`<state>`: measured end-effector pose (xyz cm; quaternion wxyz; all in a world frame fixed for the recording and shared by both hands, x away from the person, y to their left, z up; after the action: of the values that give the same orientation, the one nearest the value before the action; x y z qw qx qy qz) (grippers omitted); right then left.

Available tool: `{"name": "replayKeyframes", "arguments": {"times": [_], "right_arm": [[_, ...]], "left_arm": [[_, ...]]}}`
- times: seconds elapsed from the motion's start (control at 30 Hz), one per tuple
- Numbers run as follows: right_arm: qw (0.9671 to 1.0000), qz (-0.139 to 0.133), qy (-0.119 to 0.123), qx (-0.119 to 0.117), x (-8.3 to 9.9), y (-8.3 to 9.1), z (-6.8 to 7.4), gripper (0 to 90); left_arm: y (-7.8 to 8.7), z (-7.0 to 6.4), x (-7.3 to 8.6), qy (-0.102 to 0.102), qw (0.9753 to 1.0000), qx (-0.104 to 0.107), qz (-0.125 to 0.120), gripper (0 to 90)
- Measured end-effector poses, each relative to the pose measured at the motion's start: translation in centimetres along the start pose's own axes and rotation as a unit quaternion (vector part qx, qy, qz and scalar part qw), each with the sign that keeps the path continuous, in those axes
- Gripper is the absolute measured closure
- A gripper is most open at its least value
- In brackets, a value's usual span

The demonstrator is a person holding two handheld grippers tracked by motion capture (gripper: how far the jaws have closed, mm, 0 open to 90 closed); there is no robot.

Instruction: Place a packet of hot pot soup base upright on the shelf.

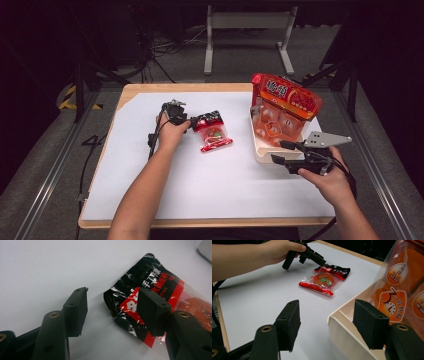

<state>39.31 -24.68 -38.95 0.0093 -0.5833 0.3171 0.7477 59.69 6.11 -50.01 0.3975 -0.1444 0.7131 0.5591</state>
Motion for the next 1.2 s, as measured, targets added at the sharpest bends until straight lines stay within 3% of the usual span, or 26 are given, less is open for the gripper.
{"name": "replayKeyframes", "arguments": {"times": [0.2,0.4,0.53,0.7,0.83,0.93,1.2], "right_arm": [[1.0000,0.004,0.000,0.002,0.2,-0.1,-0.1,38.7],[1.0000,0.008,0.002,-0.001,0.2,-0.5,0.0,38.4],[0.9999,0.010,0.005,-0.001,0.2,-0.6,0.1,38.4],[0.9999,0.010,0.004,0.000,0.3,-0.5,0.0,38.4],[0.9999,0.010,0.004,0.000,0.4,-0.5,0.0,38.4],[1.0000,0.010,0.003,0.000,0.4,-0.5,0.0,38.4],[1.0000,0.008,0.003,-0.001,0.3,-0.5,0.0,38.9]], "left_arm": [[-0.3,0.1,0.0,0.017,0.9998,0.012,-0.002,44.1],[-0.6,-0.4,-0.2,0.018,0.9995,0.027,-0.003,47.4],[-0.9,-0.6,-0.4,0.020,0.9995,0.025,-0.007,46.9],[-0.9,-0.8,-0.4,0.015,0.9995,0.029,-0.004,60.5],[-1.0,-0.8,-0.3,0.015,0.9994,0.030,0.000,80.3],[-1.0,-0.9,-0.2,0.002,0.9996,0.027,0.004,88.2],[0.5,-0.8,-0.7,-0.002,0.9992,0.037,-0.015,90.0]]}}
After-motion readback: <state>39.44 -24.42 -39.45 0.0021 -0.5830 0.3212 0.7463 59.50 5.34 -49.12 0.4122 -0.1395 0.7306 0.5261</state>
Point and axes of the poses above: each handheld gripper's, and its own axes: y roughly backward along the jaws, x roughly out of its underside, z roughly to its left, the point moved 8 cm from there along -y, roughly forward along the jaws, and after that the axes turned 12 degrees about -x, right-handed, at the moved point
